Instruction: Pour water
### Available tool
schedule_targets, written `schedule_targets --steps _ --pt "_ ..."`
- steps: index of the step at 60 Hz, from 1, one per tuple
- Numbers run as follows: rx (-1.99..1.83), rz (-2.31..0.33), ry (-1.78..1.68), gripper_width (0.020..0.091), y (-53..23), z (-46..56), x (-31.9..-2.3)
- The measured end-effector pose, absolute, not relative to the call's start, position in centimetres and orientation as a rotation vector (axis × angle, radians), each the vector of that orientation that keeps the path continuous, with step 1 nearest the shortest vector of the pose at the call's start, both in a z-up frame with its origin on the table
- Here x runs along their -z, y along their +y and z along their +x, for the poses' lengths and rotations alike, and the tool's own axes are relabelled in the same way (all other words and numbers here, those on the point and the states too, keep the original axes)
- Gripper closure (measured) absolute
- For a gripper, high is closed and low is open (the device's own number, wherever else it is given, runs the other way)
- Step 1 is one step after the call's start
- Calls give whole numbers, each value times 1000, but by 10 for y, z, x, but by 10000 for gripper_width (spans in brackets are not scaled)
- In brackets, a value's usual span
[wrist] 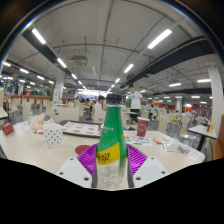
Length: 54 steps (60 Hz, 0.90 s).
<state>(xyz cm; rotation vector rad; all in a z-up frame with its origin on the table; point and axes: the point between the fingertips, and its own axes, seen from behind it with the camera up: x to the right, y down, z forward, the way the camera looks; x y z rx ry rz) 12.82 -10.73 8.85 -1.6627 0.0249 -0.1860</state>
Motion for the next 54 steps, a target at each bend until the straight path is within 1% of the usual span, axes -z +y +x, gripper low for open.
schedule_targets --steps 3,6,13,18,23,31,40,44,54 --pt "267 -1685 -36 700 -104 130 -91" --pt "356 -1674 -117 699 -98 133 -100" --pt "707 -1581 -433 699 -68 122 -160" --pt "1008 -1446 -723 697 -39 97 -191" --pt "1307 -1238 -1064 700 -11 65 -210" --pt "1664 -901 -1477 700 28 31 -211" --pt "1858 -573 -1708 701 45 -3 -206" --pt "1872 -522 -1747 699 46 -9 -201" --pt "1860 -514 -1797 700 58 -14 -188"
